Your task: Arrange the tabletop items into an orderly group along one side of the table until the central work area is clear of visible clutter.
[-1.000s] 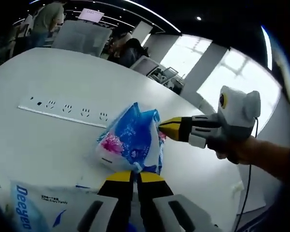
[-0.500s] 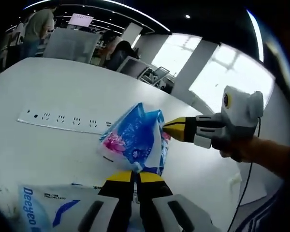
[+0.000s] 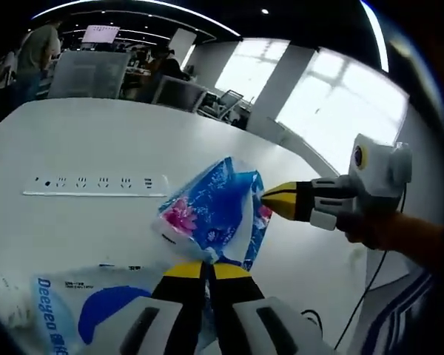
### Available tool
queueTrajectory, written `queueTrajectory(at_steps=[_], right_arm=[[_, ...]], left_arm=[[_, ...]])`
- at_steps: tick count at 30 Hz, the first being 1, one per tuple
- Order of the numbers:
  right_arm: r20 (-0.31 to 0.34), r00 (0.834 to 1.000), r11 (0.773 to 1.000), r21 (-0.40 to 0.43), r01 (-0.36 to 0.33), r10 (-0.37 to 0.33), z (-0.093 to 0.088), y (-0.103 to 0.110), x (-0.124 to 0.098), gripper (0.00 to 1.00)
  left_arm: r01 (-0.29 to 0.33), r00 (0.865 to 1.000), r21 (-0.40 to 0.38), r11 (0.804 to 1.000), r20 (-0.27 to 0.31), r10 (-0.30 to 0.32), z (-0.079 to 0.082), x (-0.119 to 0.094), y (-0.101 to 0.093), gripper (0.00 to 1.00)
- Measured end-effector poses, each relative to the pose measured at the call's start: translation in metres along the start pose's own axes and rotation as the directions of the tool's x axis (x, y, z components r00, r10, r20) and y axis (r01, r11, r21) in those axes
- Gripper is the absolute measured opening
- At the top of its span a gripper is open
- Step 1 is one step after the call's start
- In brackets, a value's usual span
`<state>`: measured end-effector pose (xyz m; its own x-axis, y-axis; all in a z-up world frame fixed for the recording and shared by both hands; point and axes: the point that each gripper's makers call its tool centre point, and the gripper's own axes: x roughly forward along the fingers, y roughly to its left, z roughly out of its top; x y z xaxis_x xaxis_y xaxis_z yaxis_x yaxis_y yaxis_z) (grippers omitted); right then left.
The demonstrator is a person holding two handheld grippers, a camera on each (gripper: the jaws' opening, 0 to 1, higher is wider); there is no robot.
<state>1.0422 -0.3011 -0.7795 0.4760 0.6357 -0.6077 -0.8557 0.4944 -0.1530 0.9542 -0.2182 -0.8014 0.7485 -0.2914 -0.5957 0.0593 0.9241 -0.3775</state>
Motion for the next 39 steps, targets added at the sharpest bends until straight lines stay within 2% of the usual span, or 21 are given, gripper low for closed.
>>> queueTrajectory(at_steps=[8,20,29,39], right_arm=[[-0.007,1.000,0.999,0.043,0.030,-0.030,-0.025,0.001,-0.023,0.00],[-0.053,0.996,0.991,0.114,0.071,-0.066,-0.075,0.006,-0.049,0.00],[-0.087,0.993,0.980,0.176,0.092,-0.077,-0.106,0.006,-0.051,0.00],[-0.118,0.989,0.972,0.206,0.110,-0.086,-0.124,0.007,-0.045,0.00]], left_arm=[[0.024,0.999,0.029,0.999,-0.037,-0.023,-0.017,0.002,-0.018,0.00],[0.048,0.995,0.067,0.997,-0.095,-0.041,-0.040,0.018,-0.034,0.00],[0.047,0.990,0.080,0.996,-0.136,-0.036,-0.054,0.033,-0.035,0.00],[0.041,0.987,0.098,0.994,-0.157,-0.025,-0.062,0.041,-0.032,0.00]])
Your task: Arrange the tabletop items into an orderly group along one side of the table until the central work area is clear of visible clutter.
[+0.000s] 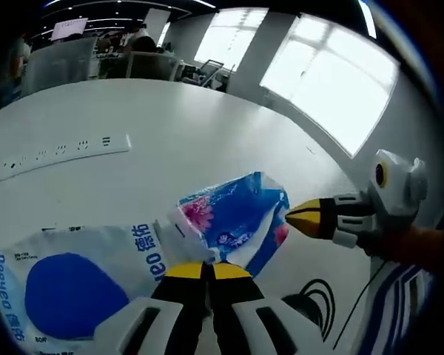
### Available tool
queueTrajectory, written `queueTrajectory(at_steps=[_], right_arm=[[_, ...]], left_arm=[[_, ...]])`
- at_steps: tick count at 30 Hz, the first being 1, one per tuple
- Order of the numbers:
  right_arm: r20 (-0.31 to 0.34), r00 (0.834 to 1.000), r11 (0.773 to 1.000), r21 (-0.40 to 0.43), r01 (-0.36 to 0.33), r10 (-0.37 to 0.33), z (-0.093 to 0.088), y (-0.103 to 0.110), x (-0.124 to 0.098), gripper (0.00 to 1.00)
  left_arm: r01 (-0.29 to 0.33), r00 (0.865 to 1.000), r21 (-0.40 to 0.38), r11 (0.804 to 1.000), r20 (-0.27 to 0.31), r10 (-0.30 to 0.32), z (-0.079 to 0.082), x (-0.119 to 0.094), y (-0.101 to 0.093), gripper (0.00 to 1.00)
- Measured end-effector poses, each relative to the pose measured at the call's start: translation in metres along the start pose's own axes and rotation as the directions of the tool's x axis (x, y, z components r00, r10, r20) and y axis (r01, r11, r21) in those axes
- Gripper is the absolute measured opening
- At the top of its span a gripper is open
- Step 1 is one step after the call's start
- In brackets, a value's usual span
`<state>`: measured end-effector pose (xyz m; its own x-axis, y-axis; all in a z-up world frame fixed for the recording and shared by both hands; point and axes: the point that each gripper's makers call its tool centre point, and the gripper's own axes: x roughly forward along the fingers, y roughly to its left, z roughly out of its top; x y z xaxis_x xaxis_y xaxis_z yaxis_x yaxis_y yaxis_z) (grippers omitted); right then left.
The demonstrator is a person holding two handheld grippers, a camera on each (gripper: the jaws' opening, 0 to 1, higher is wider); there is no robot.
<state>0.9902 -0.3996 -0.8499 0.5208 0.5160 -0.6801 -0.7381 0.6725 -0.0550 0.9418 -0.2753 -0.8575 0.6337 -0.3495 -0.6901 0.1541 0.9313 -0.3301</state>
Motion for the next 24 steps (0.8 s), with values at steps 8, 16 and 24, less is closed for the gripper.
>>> queueTrajectory(at_steps=[8,16,24], right_arm=[[-0.016,1.000,1.000,0.029,0.008,-0.008,-0.004,0.004,0.002,0.00],[-0.034,0.999,0.999,0.042,-0.002,0.004,-0.009,0.010,0.003,0.00],[-0.038,0.999,1.000,-0.026,-0.001,0.000,-0.009,0.017,-0.004,0.18]], left_arm=[[-0.004,1.000,-0.003,1.000,0.001,0.004,0.003,0.003,0.001,0.00],[-0.007,1.000,0.042,0.999,-0.010,0.007,-0.001,0.001,-0.002,0.01],[-0.018,1.000,0.135,0.991,0.007,0.017,0.005,-0.005,-0.004,0.06]])
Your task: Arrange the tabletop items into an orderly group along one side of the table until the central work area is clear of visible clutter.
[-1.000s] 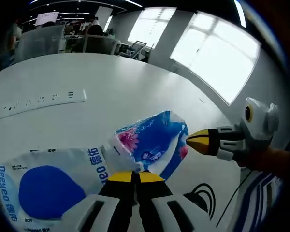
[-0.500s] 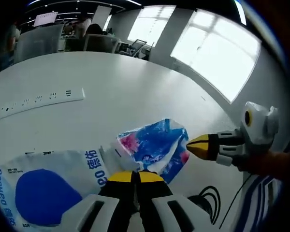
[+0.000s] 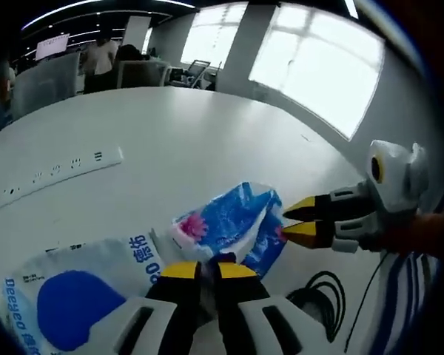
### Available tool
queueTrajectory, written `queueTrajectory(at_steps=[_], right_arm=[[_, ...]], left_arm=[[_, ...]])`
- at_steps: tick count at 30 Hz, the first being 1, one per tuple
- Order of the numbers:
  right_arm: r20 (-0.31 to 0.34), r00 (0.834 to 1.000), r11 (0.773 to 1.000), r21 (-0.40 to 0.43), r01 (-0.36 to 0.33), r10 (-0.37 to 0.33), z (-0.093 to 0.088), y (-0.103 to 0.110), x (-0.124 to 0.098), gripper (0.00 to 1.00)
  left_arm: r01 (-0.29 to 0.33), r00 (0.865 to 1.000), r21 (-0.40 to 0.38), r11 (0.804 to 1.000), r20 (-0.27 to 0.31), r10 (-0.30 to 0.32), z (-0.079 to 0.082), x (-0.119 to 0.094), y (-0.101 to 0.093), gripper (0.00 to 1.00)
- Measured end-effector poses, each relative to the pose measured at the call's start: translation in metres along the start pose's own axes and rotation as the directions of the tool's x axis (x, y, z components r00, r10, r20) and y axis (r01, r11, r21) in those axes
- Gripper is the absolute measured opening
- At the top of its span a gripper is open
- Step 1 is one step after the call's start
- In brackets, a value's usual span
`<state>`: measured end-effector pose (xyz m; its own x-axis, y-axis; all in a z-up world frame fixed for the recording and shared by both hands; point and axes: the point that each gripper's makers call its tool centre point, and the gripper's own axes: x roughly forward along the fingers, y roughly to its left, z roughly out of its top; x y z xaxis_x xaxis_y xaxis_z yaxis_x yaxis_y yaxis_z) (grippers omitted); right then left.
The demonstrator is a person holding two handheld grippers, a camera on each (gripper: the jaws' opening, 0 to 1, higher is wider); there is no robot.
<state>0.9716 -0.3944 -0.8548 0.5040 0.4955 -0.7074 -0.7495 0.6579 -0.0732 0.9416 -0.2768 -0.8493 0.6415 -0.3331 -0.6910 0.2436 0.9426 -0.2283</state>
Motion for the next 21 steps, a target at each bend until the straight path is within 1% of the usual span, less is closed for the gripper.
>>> queueTrajectory(at_steps=[3,5,6,11,13,15,19,21], right_arm=[[0.003,1.000,1.000,0.005,0.006,-0.006,0.000,0.001,-0.006,0.22],[0.013,1.000,1.000,0.019,0.004,-0.005,0.000,0.003,-0.010,0.23],[0.022,1.000,1.000,0.024,0.003,-0.004,0.001,0.004,-0.012,0.25],[0.052,0.999,0.999,0.038,-0.004,0.002,0.005,0.010,-0.022,0.31],[0.065,0.998,0.999,0.044,-0.004,0.001,0.007,0.014,-0.027,0.35],[0.070,0.998,0.998,0.061,-0.010,0.006,0.006,0.017,-0.031,0.38],[0.074,0.997,0.998,0.058,-0.003,-0.001,0.003,0.026,-0.041,0.39],[0.075,0.997,0.998,0.060,0.002,-0.006,0.000,0.030,-0.047,0.40]], left_arm=[[0.001,1.000,0.007,1.000,0.007,-0.001,0.001,-0.004,0.000,0.09],[-0.001,1.000,0.012,1.000,0.013,0.001,0.002,-0.007,0.000,0.10],[0.004,1.000,0.015,1.000,0.028,-0.004,0.004,-0.010,-0.001,0.11],[0.014,0.999,0.034,0.999,0.046,-0.016,0.005,-0.020,-0.006,0.15],[0.018,0.999,0.045,0.999,0.050,-0.020,0.002,-0.023,-0.009,0.17],[0.035,0.998,0.051,0.998,0.054,-0.038,0.000,-0.027,-0.015,0.19],[0.050,0.997,0.067,0.997,0.051,-0.053,-0.008,-0.032,-0.024,0.23],[0.089,0.995,0.092,0.992,0.034,-0.092,-0.015,-0.033,-0.036,0.26]])
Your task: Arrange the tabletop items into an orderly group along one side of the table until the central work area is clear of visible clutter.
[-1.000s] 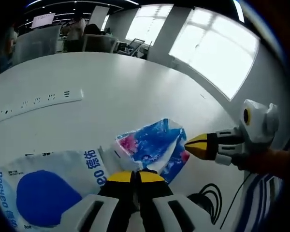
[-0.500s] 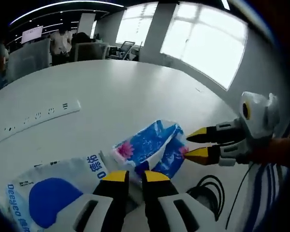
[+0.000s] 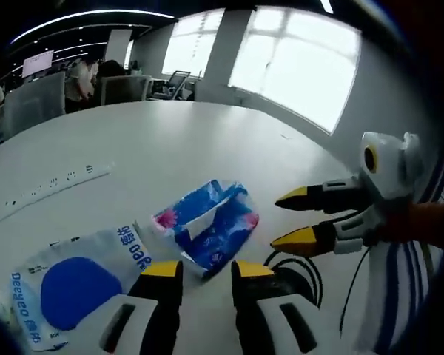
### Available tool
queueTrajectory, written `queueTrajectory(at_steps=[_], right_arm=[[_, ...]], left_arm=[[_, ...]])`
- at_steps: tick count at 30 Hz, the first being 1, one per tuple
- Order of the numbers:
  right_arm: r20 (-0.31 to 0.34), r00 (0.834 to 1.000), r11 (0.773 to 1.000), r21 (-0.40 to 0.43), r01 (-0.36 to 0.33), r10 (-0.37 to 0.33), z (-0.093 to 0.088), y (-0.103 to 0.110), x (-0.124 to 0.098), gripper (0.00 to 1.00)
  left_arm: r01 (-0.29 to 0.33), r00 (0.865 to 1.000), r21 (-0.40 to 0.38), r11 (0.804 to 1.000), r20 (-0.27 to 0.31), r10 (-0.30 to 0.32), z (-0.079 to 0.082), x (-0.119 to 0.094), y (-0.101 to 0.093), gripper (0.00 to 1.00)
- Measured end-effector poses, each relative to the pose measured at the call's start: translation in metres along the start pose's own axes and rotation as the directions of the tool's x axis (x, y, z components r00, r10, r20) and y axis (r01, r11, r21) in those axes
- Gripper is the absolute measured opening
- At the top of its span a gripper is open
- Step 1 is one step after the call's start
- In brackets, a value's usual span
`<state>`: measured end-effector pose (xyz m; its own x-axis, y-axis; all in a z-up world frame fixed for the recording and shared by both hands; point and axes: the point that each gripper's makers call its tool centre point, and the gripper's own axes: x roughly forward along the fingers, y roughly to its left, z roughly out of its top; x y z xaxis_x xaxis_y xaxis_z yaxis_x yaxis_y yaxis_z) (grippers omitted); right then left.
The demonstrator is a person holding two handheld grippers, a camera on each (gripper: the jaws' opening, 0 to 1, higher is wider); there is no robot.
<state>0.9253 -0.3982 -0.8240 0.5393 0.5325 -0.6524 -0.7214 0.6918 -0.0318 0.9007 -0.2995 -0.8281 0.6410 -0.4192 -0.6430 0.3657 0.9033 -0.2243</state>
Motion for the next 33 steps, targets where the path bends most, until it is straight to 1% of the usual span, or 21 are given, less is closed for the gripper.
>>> queueTrajectory(at_steps=[2,4,9,12,14,16,18,22,25,28,29,31,33], right_arm=[[-0.003,1.000,1.000,0.010,0.005,-0.005,-0.004,0.004,-0.006,0.42],[-0.002,1.000,1.000,0.012,0.007,-0.007,-0.007,0.007,-0.011,0.42],[-0.012,1.000,0.998,0.052,0.025,-0.024,-0.018,0.014,-0.022,0.42],[-0.032,0.999,0.998,0.059,0.036,-0.034,-0.030,0.020,-0.027,0.41],[-0.050,0.998,0.997,0.067,0.049,-0.046,-0.038,0.022,-0.029,0.40],[-0.075,0.995,0.995,0.068,0.074,-0.069,-0.047,0.022,-0.031,0.37],[-0.076,0.994,0.994,0.071,0.077,-0.072,-0.051,0.025,-0.032,0.34],[-0.094,0.992,0.990,0.102,0.098,-0.089,-0.062,0.029,-0.033,0.30],[-0.107,0.989,0.983,0.144,0.113,-0.098,-0.068,0.029,-0.033,0.26],[-0.134,0.984,0.969,0.204,0.141,-0.115,-0.076,0.031,-0.031,0.20],[-0.136,0.984,0.969,0.203,0.140,-0.113,-0.077,0.032,-0.030,0.18],[-0.157,0.980,0.970,0.186,0.154,-0.125,-0.082,0.034,-0.029,0.16],[-0.163,0.978,0.966,0.200,0.163,-0.131,-0.084,0.036,-0.027,0.14]], left_arm=[[0.016,1.000,0.032,0.999,-0.006,-0.016,-0.004,-0.001,-0.009,0.29],[0.033,0.999,0.028,0.999,-0.014,-0.032,-0.009,-0.002,-0.016,0.30],[0.073,0.997,0.021,0.997,-0.034,-0.073,-0.020,-0.003,-0.032,0.33],[0.089,0.995,0.031,0.996,-0.049,-0.088,-0.029,-0.004,-0.041,0.33],[0.091,0.994,0.029,0.995,-0.063,-0.089,-0.035,-0.003,-0.043,0.33],[0.091,0.994,0.026,0.996,-0.069,-0.089,-0.039,-0.002,-0.044,0.32],[0.090,0.992,0.021,0.996,-0.086,-0.088,-0.046,-0.001,-0.044,0.31],[0.088,0.991,0.017,0.996,-0.103,-0.086,-0.054,0.000,-0.047,0.30],[0.093,0.990,0.013,0.996,-0.111,-0.091,-0.057,0.002,-0.050,0.28],[0.100,0.988,-0.006,0.995,-0.118,-0.100,-0.062,0.006,-0.054,0.28],[0.105,0.988,-0.021,0.994,-0.113,-0.107,-0.063,0.007,-0.056,0.27],[0.100,0.987,-0.034,0.994,-0.120,-0.103,-0.067,0.009,-0.057,0.26],[0.097,0.987,-0.037,0.995,-0.127,-0.101,-0.070,0.009,-0.059,0.26]])
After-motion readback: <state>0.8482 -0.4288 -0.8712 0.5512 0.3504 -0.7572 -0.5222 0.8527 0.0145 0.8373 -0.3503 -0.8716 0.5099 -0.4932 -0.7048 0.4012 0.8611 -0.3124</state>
